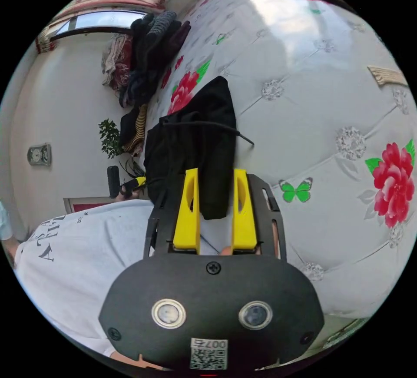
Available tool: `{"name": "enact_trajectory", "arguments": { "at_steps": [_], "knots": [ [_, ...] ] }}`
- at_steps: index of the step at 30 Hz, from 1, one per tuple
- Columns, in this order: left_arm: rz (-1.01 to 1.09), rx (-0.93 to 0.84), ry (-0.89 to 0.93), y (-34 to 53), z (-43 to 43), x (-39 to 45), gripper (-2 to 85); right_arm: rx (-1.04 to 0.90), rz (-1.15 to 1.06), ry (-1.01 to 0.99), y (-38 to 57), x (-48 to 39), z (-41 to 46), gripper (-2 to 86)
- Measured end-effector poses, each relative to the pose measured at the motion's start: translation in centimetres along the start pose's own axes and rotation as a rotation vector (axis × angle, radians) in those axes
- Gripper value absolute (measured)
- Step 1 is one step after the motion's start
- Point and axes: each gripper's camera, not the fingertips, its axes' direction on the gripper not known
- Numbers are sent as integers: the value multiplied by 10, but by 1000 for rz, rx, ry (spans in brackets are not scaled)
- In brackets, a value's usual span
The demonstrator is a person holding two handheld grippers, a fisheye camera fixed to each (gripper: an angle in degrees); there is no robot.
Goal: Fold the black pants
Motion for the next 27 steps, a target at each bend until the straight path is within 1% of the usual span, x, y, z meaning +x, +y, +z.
{"name": "enact_trajectory", "arguments": {
  "at_steps": [1,2,4,5,6,9,12,15,17,18,19,20,21,23,24,26,27],
  "knots": [
    [-3,-42,-1,-7,23,-7,147,-21,-1,-18,-4,4,9,44],
    [25,-20,-13,-13,30,-9,130,-34,17,-28,-9,7,14,35],
    [22,-81,23,-32,46,-18,100,-66,22,-34,-18,6,18,24],
    [37,-76,14,-42,45,-21,79,-62,1,-26,-21,0,12,18],
    [48,-62,16,-46,43,-21,76,-56,-13,-33,-24,-3,8,14],
    [83,9,74,-75,19,-25,67,-2,-67,-151,-40,-27,-24,3],
    [174,71,113,-123,-22,-23,65,36,-170,-180,-80,-77,-48,-1],
    [306,123,80,-191,-80,-19,65,97,-290,-223,-141,-140,-71,-2],
    [397,208,57,-255,-141,-23,65,164,-403,-249,-202,-203,-89,-2],
    [418,233,52,-272,-158,-25,65,184,-432,-255,-218,-220,-94,-2],
    [442,281,42,-308,-191,-30,66,227,-485,-269,-253,-253,-101,-1],
    [439,324,36,-347,-222,-38,67,274,-520,-284,-290,-286,-106,-1],
    [438,342,32,-367,-236,-42,69,298,-532,-291,-308,-301,-107,0],
    [414,392,-52,-452,-280,-60,83,384,-550,-289,-388,-355,-101,2],
    [399,401,-82,-473,-287,-67,91,404,-527,-279,-408,-364,-96,4],
    [293,409,-230,-544,-294,-109,119,449,-422,-198,-482,-382,-62,8],
    [270,396,-266,-557,-290,-122,125,444,-403,-166,-496,-381,-49,9]
  ]
}}
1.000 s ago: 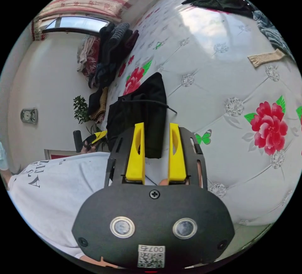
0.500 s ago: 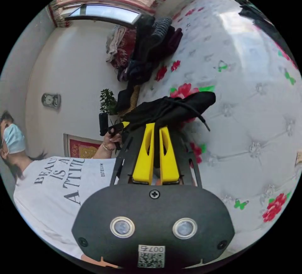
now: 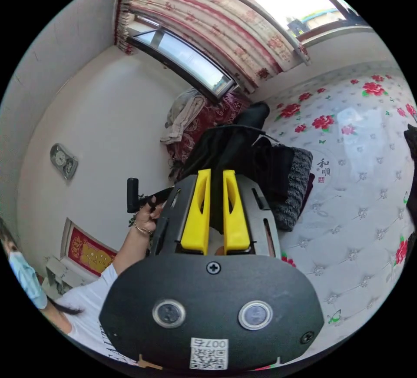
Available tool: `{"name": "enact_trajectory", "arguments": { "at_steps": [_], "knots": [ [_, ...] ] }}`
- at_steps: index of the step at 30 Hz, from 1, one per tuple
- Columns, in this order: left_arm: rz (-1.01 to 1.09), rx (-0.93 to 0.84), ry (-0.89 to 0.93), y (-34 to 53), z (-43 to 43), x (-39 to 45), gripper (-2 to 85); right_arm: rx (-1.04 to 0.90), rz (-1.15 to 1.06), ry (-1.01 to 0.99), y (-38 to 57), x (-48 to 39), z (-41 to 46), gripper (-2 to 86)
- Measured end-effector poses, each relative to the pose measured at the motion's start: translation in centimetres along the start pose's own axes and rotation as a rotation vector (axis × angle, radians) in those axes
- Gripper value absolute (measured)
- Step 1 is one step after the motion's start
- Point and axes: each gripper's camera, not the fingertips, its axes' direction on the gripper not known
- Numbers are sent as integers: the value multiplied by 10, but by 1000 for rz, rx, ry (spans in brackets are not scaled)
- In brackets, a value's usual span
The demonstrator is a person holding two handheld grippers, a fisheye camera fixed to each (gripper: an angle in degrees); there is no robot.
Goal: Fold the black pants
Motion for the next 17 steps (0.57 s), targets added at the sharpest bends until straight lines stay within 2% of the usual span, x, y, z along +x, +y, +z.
{"name": "enact_trajectory", "arguments": {
  "at_steps": [3,6,9,11,14,17],
  "knots": [
    [-83,-89,-165,21,60,-61,122,-82,31,114,24,48,64,11],
    [-92,-62,-210,106,95,-97,115,-139,6,134,114,95,78,17],
    [-80,-103,-268,219,126,-108,107,-230,21,260,232,149,55,25],
    [-102,-196,-261,312,150,-108,100,-304,98,383,326,194,13,32],
    [-152,-324,-226,415,169,-100,96,-355,203,575,420,233,-64,40],
    [-137,-429,-263,484,175,-80,95,-318,276,746,466,252,-154,45]
  ]
}}
